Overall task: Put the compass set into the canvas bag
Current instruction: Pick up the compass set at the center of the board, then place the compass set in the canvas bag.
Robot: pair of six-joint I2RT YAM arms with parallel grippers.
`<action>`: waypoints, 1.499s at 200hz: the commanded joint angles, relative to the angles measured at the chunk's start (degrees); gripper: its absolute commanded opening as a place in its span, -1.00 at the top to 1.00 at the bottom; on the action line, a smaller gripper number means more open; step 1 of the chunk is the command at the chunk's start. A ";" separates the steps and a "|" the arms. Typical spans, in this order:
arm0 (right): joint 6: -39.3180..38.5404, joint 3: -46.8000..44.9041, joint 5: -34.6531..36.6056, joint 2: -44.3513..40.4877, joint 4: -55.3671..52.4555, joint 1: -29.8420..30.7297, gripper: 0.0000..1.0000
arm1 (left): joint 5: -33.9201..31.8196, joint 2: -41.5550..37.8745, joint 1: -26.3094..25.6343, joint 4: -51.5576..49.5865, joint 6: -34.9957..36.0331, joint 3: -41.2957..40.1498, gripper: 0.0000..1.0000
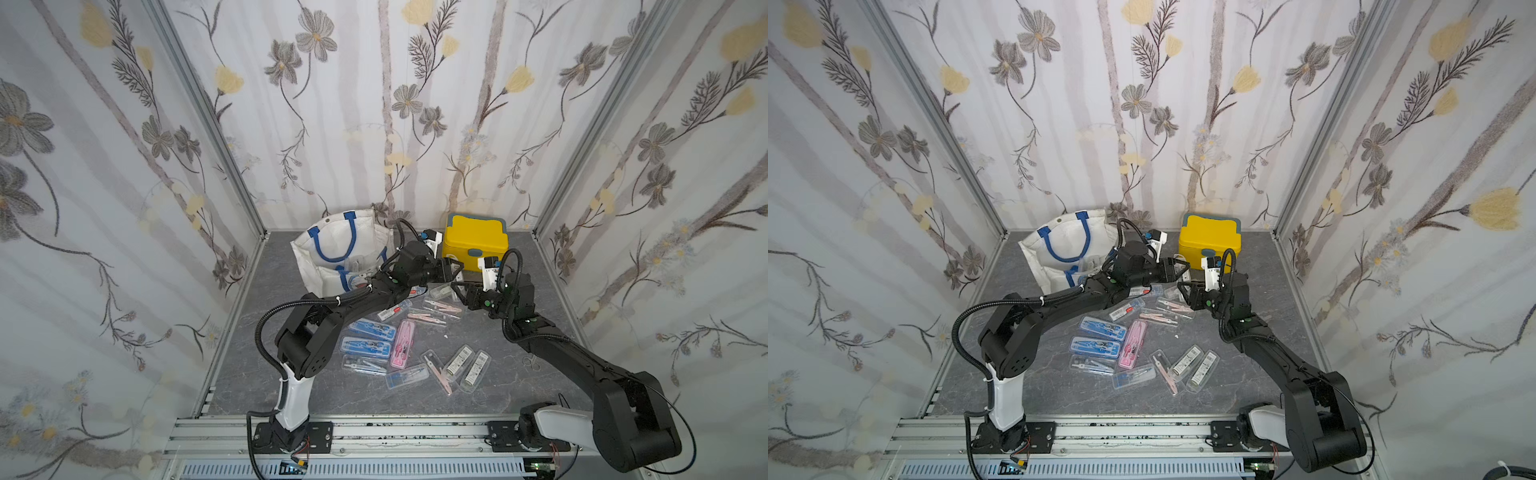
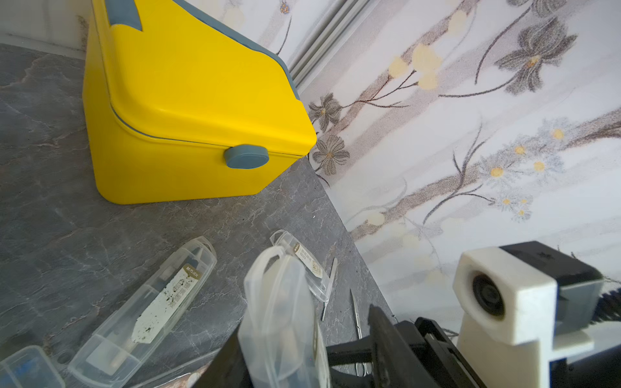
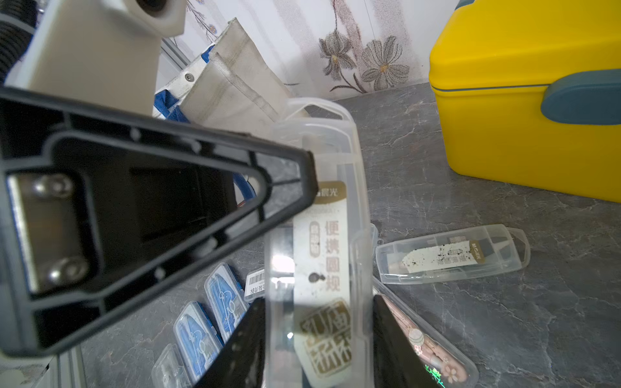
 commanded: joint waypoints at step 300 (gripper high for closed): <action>2.29 -9.74 34.49 -12.95 -0.87 -4.00 -0.99 | -46.17 -21.88 10.95 -28.32 31.82 4.64 0.81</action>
